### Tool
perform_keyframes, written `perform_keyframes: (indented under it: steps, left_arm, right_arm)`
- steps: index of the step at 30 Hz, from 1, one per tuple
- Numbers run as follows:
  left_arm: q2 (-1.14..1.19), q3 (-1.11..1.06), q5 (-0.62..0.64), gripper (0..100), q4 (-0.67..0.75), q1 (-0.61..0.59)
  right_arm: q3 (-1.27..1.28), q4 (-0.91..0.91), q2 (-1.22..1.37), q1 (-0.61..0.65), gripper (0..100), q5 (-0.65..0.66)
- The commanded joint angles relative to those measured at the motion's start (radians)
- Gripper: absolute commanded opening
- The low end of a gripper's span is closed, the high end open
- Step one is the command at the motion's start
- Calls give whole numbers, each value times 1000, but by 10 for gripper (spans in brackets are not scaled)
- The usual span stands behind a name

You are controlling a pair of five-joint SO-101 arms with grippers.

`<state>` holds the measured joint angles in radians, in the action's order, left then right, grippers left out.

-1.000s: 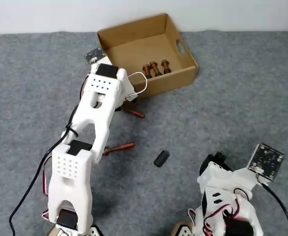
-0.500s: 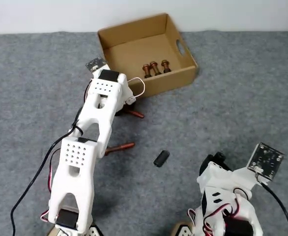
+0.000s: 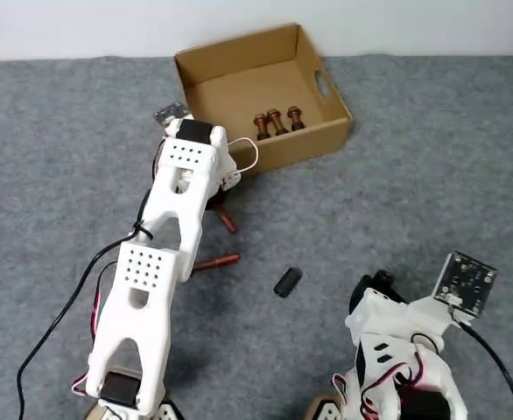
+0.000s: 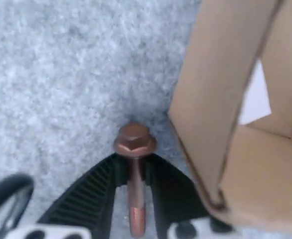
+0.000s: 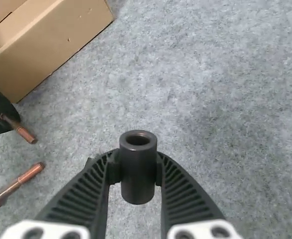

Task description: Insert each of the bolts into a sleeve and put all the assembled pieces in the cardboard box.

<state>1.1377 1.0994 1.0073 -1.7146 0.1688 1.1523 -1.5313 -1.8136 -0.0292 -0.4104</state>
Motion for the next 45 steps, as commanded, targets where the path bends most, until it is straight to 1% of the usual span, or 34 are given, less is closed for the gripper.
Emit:
perform_keyframes:
  steps: [1, 5, 9, 12, 14, 17, 26, 30, 33, 35, 39, 43, 45]
  left_arm:
    - [-21, 58, -6, 3, -41, -15]
    - [-155, 16, -29, 3, -41, -12]
    - [-347, -85, -104, 3, -41, -12]
    - [-532, -214, -160, 3, -41, -6]
    - [-658, -329, -196, 3, -40, 18]
    - [-847, -526, -212, 3, -31, 68]
    - [-1387, -1110, -209, 4, 143, 180]
    - [-1631, -1363, -216, 4, 272, 180]
    - [-1811, -1557, -258, 4, 387, 183]
    - [-1935, -1678, -276, 4, 445, 180]
    - [-2179, -1893, -342, 5, 520, 180]
    - [-2406, -2028, -377, 5, 574, 180]
    - [-2503, -2083, -385, 5, 595, 181]
  right_arm:
    - [-8, 27, 1, 5, 8, 8]
    - [-8, 27, 1, 5, 8, 8]
    - [-8, 27, 1, 5, 8, 8]
    - [-8, 25, 1, 5, 8, 8]
    - [-8, 25, 1, 5, 8, 8]
    - [-8, 25, 1, 5, 8, 9]
    - [-8, 25, 2, 7, 8, 11]
    - [-14, 22, 1, 10, 8, 11]
    - [-15, 21, 1, 18, 8, 11]
    - [-15, 21, 1, 65, 8, 11]
    - [-28, 19, 1, 206, 8, 11]
    - [-38, 2, 1, 295, 9, 11]
    - [-37, 2, 4, 361, 9, 14]
